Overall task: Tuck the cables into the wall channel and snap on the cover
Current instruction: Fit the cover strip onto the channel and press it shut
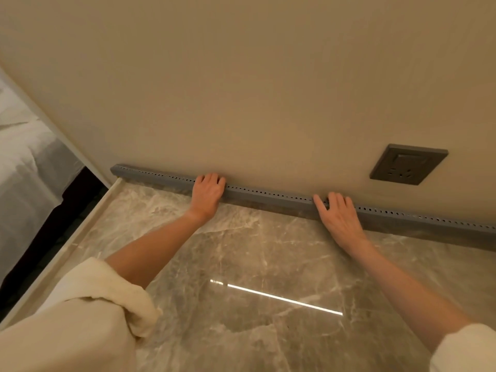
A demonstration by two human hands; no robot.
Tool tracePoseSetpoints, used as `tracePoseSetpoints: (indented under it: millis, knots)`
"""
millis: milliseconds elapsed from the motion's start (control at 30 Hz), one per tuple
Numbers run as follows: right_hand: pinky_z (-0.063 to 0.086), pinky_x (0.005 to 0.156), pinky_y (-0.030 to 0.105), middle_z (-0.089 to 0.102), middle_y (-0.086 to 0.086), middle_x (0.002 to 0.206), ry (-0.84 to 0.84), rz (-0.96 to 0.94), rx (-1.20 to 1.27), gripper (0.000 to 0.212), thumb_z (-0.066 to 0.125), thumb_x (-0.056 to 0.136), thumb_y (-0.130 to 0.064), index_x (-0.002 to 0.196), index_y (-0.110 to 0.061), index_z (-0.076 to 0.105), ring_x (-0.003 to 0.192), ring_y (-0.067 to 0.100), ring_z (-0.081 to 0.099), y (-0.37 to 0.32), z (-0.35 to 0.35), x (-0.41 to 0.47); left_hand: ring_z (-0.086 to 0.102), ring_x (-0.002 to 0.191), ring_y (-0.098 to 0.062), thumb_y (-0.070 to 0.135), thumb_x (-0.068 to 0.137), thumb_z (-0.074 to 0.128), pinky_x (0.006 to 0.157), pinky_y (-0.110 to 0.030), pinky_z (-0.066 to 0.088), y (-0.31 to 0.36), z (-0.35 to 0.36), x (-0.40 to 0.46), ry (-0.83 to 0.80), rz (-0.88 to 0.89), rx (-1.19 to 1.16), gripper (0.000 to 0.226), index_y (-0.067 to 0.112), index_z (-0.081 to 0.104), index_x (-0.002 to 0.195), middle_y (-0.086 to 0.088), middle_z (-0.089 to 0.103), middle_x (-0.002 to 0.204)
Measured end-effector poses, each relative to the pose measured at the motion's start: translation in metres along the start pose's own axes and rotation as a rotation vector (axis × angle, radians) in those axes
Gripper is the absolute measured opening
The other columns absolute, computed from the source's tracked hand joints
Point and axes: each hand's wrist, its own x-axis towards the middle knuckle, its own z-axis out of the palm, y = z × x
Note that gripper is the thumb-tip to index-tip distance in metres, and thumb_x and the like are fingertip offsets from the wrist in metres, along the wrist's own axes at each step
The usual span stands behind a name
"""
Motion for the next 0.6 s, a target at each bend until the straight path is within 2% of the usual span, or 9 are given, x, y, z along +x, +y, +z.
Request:
tracePoseSetpoints:
  millis: [100,167,267,333,433,500,600]
  knots:
    - [0.048,0.063,0.043,0.055,0.025,0.084,-0.002,0.033,0.001,0.057,0.067,0.060,0.020,0.114,0.005,0.057,0.072,0.038,0.054,-0.003,0.008,0.004,0.052,0.094,-0.034,0.006,0.074,0.064,0.085,-0.041,0.040,-0.003,0.007,0.003,-0.004,-0.019,-0.115,0.027,0.004,0.054,0.099,-0.015,0.059,0.100]
    - [0.049,0.065,0.043,0.056,0.026,0.086,-0.012,0.040,0.002,0.054,0.067,0.063,0.019,0.114,0.006,0.056,0.075,0.038,0.055,-0.004,0.013,0.005,0.052,0.100,-0.034,0.022,0.077,0.067,0.091,-0.043,0.040,-0.004,0.008,0.003,0.012,0.002,-0.201,0.037,0.004,0.055,0.106,-0.016,0.058,0.105]
    - [0.049,0.065,0.042,0.055,0.025,0.087,-0.020,0.039,0.026,0.051,0.068,0.064,0.019,0.111,0.006,0.056,0.075,0.037,0.055,-0.003,0.015,0.006,0.054,0.102,-0.033,0.041,0.081,0.066,0.092,-0.044,0.044,-0.006,0.010,-0.002,0.074,0.091,-0.289,0.050,0.002,0.057,0.111,-0.015,0.060,0.109]
    - [0.050,0.067,0.043,0.055,0.023,0.088,-0.024,0.033,0.073,0.048,0.071,0.067,0.014,0.111,0.005,0.055,0.076,0.036,0.054,0.000,0.016,0.007,0.055,0.104,-0.033,0.041,0.085,0.063,0.092,-0.043,0.045,-0.007,0.010,-0.002,0.068,0.090,-0.324,0.050,0.002,0.057,0.114,-0.016,0.060,0.112]
    - [0.051,0.073,0.044,0.055,0.022,0.095,0.028,0.018,0.192,0.046,0.075,0.077,-0.012,0.114,0.004,0.053,0.083,0.036,0.055,0.007,0.019,0.001,0.056,0.102,-0.034,0.038,0.084,0.065,0.089,-0.043,0.044,-0.006,0.006,0.001,0.034,0.035,-0.355,0.047,0.001,0.059,0.113,-0.016,0.061,0.110]
    - [0.051,0.078,0.044,0.056,0.022,0.102,0.060,0.024,0.232,0.048,0.070,0.083,-0.025,0.116,0.004,0.052,0.089,0.035,0.055,0.014,0.023,-0.009,0.055,0.101,-0.034,0.037,0.083,0.067,0.088,-0.043,0.044,-0.003,0.005,0.000,0.025,0.011,-0.374,0.046,0.000,0.059,0.111,-0.017,0.060,0.108]
    - [0.051,0.082,0.046,0.058,0.025,0.106,0.069,0.065,0.205,0.047,0.069,0.084,-0.018,0.119,0.007,0.052,0.094,0.038,0.057,0.028,0.027,-0.025,0.055,0.098,-0.034,0.033,0.083,0.068,0.086,-0.043,0.045,0.002,0.004,-0.003,0.039,-0.034,-0.411,0.044,-0.001,0.059,0.108,-0.018,0.060,0.105]
